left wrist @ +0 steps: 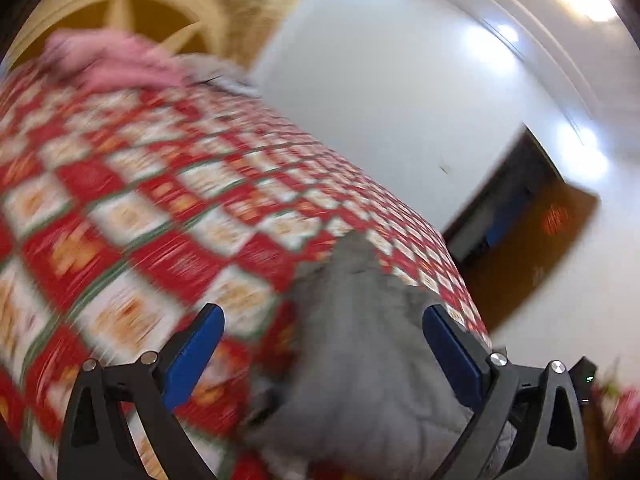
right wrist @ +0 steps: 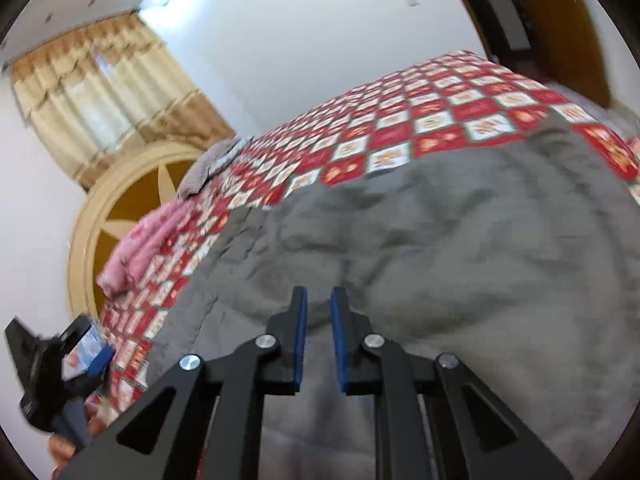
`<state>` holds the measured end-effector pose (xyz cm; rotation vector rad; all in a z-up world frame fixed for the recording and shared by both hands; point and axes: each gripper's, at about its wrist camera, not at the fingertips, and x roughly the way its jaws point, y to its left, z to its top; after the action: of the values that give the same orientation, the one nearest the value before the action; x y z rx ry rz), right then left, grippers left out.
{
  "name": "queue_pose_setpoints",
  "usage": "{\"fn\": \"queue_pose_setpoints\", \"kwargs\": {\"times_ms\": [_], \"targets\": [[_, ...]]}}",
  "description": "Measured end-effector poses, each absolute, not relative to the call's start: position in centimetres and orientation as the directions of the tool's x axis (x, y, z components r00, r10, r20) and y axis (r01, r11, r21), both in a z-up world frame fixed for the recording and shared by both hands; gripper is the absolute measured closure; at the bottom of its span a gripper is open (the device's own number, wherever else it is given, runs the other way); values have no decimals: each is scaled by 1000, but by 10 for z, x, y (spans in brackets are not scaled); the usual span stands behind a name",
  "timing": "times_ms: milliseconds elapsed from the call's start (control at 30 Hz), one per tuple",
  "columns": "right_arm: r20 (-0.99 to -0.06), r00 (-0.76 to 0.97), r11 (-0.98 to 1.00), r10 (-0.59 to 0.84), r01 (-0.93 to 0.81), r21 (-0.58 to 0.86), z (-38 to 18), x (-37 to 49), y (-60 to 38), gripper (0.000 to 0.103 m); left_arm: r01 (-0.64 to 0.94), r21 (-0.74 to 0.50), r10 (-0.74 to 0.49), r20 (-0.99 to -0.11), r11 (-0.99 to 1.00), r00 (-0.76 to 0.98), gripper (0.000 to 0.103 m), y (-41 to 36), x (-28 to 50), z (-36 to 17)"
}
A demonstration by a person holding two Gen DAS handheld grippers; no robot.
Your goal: Fold large clothes
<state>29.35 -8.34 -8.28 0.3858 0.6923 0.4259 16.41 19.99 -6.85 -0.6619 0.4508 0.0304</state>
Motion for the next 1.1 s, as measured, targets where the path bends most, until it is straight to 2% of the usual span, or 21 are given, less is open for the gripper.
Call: {"fn": "queue_pose_setpoints", "kwargs": {"times_ms": [100,167,233,267,300,367,467,567,667,800,833,900,1000,1100], "targets": [[-600,622,852,503,-241,465,-109,311,-57,86,-209,-629,-122,-440,749,890,1,198,149,-106],[-664,591,877,459,-184,443,-132,317,-53,95,-200,-656,-234,-511,728,827,1,186,162,-132],[-651,594,865,472,-170,472,-139,315,-58,97,-173,-667,-351,-573,724,741,1,170,180,-148],[-651,587,858,482,-166,486,-140,314,-61,97,-169,-647,-365,-604,744,708,1,161,188,-151],[-653,581,856,486,-164,491,-139,314,-63,97,-170,-598,-326,-628,783,706,1,152,193,-149],[-660,577,860,481,-165,483,-139,312,-65,98,-152,-595,-322,-611,789,723,1,142,201,-144],[-670,582,875,461,-174,452,-139,310,-63,98,-196,-656,-322,-581,729,748,1,142,220,-146],[-671,600,889,436,-168,427,-134,307,-59,98,-202,-728,-327,-514,655,793,1,151,232,-145],[-675,613,903,412,-176,391,-134,307,-54,97,-143,-841,-425,-402,521,811,1,148,241,-152],[-674,618,905,405,-164,393,-139,309,-54,98,-137,-870,-422,-361,474,832,2,143,255,-153],[-677,616,906,403,-163,392,-143,310,-54,98,-82,-866,-449,-335,493,829,5,139,262,-147],[-677,607,895,417,-144,422,-151,313,-55,100,23,-822,-493,-318,569,810,57,126,274,-130],[-660,580,851,477,-115,513,-156,319,-69,102,130,-707,-496,-341,696,798,66,100,285,-98],[-642,554,809,530,-103,579,-158,321,-79,102,254,-588,-527,-354,768,772,71,66,295,-66]]}}
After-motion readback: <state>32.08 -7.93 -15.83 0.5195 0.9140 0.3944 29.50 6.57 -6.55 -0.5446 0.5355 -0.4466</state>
